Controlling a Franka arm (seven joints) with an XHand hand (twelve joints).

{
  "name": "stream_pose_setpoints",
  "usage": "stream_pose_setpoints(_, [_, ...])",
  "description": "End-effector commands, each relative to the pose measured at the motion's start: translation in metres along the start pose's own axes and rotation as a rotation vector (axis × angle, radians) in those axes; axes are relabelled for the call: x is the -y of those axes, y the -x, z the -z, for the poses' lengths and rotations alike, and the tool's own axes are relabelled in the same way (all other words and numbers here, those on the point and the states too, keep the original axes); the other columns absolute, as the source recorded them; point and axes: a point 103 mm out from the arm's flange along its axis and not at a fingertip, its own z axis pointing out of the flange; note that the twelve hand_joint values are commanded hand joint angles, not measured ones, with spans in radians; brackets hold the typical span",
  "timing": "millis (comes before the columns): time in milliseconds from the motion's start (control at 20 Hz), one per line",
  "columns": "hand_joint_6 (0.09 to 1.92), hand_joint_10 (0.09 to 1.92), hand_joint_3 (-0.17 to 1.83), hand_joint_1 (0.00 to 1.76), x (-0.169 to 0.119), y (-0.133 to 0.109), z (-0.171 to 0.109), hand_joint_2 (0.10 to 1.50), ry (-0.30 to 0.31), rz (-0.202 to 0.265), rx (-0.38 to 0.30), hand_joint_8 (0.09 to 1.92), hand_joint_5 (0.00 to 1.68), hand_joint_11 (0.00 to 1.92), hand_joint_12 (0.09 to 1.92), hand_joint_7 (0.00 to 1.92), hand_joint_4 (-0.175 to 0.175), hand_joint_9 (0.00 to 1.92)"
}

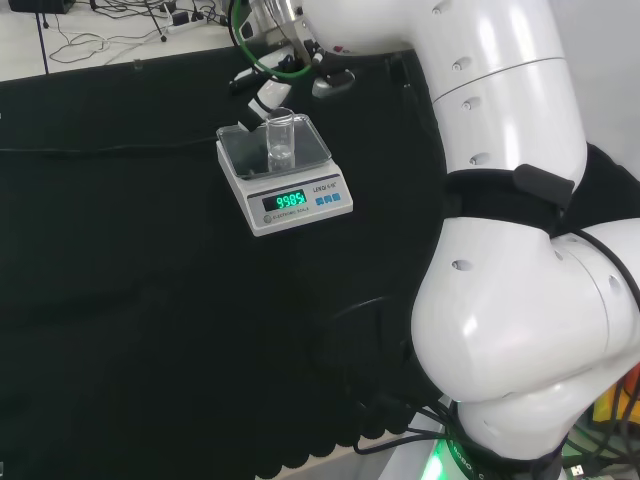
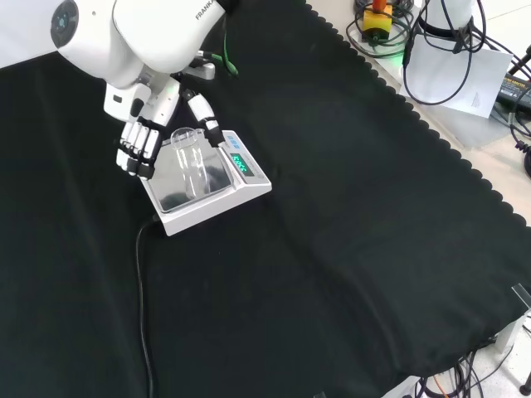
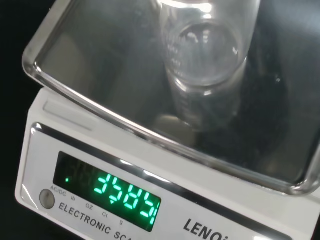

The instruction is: Put the beaker on the electronic balance.

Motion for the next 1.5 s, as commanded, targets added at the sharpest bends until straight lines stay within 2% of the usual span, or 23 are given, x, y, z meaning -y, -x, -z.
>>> stream_pose_setpoints(50, [0.09,0.09,-0.13,0.31,0.029,0.005,0.006,0.64,0.009,-0.034,0.014,0.09,0.00,0.00,0.09,0.00,0.098,0.00])
stream_pose_setpoints(200, [0.09,0.09,-0.12,0.31,0.054,0.011,0.023,0.67,-0.001,-0.083,0.038,0.09,0.00,0.00,0.09,0.00,0.096,0.00])
stream_pose_setpoints(400, [0.09,0.09,-0.08,0.31,0.105,0.023,0.037,0.73,0.018,-0.157,0.022,0.09,0.00,0.00,0.09,0.00,0.087,0.00])
stream_pose_setpoints(750, [0.09,0.09,-0.03,0.32,0.209,0.034,0.031,0.80,0.098,-0.342,0.002,0.09,0.04,0.00,0.09,0.08,0.063,0.06])
stream_pose_setpoints(900, [0.09,0.41,-0.01,0.37,0.237,0.029,0.021,0.82,0.117,-0.396,-0.005,0.17,0.15,0.00,0.59,0.19,0.043,0.10])
stream_pose_setpoints(1050, [0.09,0.71,0.00,0.41,0.259,0.024,0.011,0.83,0.147,-0.428,-0.025,0.31,0.26,0.00,0.92,0.27,0.028,0.11])
stream_pose_setpoints(1250, [0.09,0.78,0.02,0.50,0.287,0.018,0.000,0.89,0.173,-0.496,-0.024,0.54,0.46,0.00,1.38,0.43,0.003,0.37])
stream_pose_setpoints(1350, [0.10,0.78,0.03,0.52,0.297,0.015,-0.005,0.90,0.182,-0.512,-0.039,0.59,0.51,0.00,1.48,0.46,-0.005,0.44])
stream_pose_setpoints(1500, [0.12,0.77,0.04,0.54,0.308,0.009,-0.011,0.91,0.192,-0.530,-0.045,0.62,0.55,0.01,1.51,0.49,-0.010,0.48])
